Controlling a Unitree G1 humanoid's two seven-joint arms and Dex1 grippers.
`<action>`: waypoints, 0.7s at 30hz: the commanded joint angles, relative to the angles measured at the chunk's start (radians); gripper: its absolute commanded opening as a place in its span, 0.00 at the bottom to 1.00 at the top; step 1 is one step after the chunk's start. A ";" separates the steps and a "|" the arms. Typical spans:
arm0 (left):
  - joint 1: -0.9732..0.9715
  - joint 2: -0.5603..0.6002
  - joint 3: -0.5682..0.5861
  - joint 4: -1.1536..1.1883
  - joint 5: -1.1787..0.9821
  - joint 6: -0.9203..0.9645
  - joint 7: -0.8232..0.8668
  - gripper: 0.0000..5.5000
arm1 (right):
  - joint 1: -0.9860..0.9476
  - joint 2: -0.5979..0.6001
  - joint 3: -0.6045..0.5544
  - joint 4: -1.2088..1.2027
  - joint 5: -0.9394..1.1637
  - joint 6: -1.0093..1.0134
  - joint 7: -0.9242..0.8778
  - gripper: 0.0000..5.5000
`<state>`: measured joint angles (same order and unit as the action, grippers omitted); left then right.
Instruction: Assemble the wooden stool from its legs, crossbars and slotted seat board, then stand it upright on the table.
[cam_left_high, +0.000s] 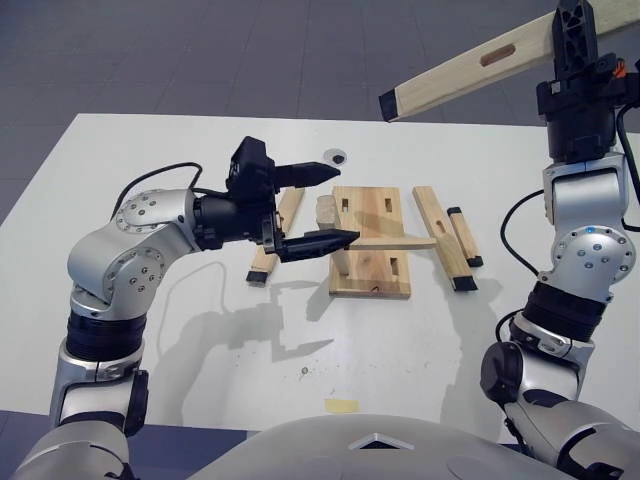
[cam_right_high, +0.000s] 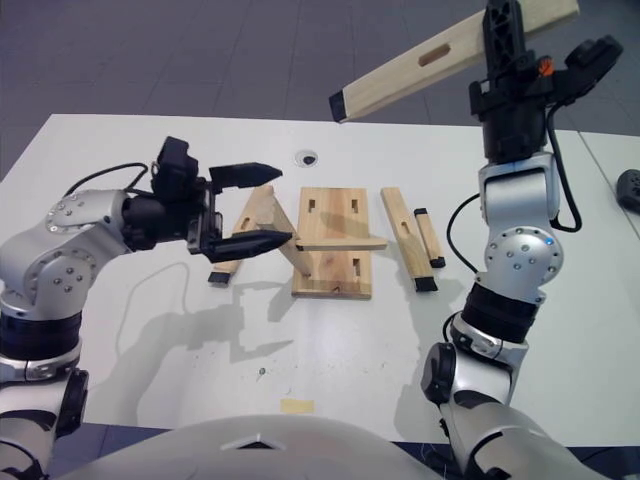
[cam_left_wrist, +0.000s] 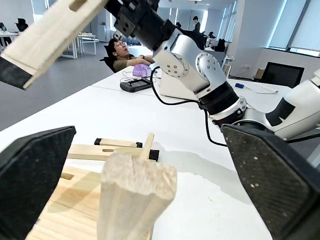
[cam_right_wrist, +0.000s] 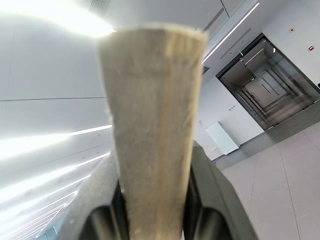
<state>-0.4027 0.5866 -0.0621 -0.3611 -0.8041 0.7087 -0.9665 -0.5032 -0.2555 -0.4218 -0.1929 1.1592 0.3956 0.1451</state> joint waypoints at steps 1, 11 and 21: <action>-0.047 0.033 -0.080 0.048 0.090 -0.040 -0.081 0.94 | 0.005 -0.022 -0.006 0.013 -0.021 0.013 0.004 0.18; -0.038 0.020 -0.092 -0.006 0.161 -0.100 -0.091 0.64 | 0.026 -0.041 -0.012 0.026 -0.058 0.025 0.025 0.18; 0.105 -0.031 -0.135 -0.117 0.259 -0.157 0.076 0.39 | 0.216 -0.142 0.079 0.005 -0.378 -0.058 0.175 0.18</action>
<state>-0.3531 0.5613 -0.1676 -0.4665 -0.5893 0.5510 -0.9231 -0.3320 -0.3814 -0.3545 -0.1803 0.8371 0.3649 0.2975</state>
